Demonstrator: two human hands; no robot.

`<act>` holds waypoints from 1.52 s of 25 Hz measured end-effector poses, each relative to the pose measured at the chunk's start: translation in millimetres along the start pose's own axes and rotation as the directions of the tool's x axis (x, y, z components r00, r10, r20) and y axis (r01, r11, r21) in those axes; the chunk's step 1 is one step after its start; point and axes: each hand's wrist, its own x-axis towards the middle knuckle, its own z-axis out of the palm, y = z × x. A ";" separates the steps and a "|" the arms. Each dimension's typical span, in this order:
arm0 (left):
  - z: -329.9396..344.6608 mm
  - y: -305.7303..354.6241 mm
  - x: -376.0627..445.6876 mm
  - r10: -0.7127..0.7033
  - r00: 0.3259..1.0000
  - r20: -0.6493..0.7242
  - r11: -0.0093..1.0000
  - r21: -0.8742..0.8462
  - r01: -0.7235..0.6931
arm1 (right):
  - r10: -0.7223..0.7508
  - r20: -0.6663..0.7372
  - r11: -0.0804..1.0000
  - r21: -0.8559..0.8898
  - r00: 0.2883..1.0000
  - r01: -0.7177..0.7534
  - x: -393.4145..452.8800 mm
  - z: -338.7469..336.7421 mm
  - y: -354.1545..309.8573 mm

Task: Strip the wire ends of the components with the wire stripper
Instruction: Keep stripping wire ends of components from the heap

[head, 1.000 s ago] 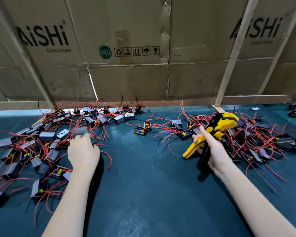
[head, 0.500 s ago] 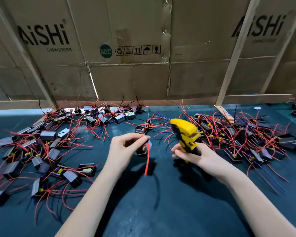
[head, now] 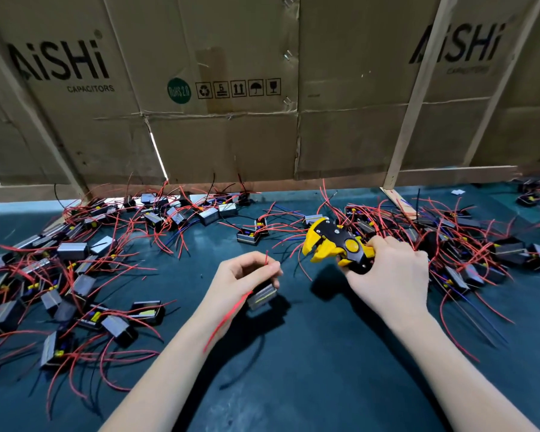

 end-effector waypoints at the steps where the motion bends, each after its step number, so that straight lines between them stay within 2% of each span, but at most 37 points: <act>1: 1.4 -1.2 0.5 0.000 1.000 -0.001 0.999 0.035 0.000 | -0.011 -0.009 0.999 -0.043 1.000 0.010 -0.6 1.9 -1.3; 6: 7.0 -7.5 1.6 0.014 0.999 -0.029 0.990 0.142 -0.009 | -0.076 -0.046 0.988 -0.136 0.996 0.069 -1.2 7.1 -8.4; 11: 6.3 -14.6 4.8 0.016 0.994 -0.111 0.980 0.197 0.006 | -0.103 -0.013 0.986 -0.134 0.995 0.100 -2.0 8.8 -9.5; 18: 10.9 -23.1 7.4 -0.009 0.996 -0.086 0.987 0.162 0.023 | -0.130 0.009 0.978 -0.163 0.991 0.130 -3.1 8.8 -13.6; 21: 9.4 -25.0 8.5 -0.009 0.997 -0.081 0.989 0.148 0.021 | -0.127 0.065 0.973 -0.186 0.990 0.137 -1.7 7.2 -13.0; 24: 7.4 -24.2 7.3 -0.024 0.999 -0.030 0.990 0.136 0.028 | -0.065 0.140 0.971 -0.221 0.988 0.095 -0.2 9.2 -11.1; 27: -1.7 -18.3 5.4 -0.069 0.994 0.086 0.992 0.110 0.059 | 0.008 0.137 0.976 -0.218 0.990 0.023 3.3 10.0 -6.8; 31: -7.5 -12.9 1.9 -0.077 0.982 0.172 0.997 0.038 0.071 | -0.030 0.097 0.987 -0.152 0.995 0.045 3.8 13.4 1.7; 35: -5.9 -13.2 -0.7 -0.036 0.956 0.290 0.985 0.171 -0.014 | 0.012 0.036 0.996 -0.091 0.999 -0.009 3.1 13.3 4.9; 38: -0.8 -15.8 -0.1 -0.053 0.937 0.346 0.971 0.236 -0.032 | -0.060 0.038 0.992 -0.107 0.997 0.064 2.1 12.9 2.0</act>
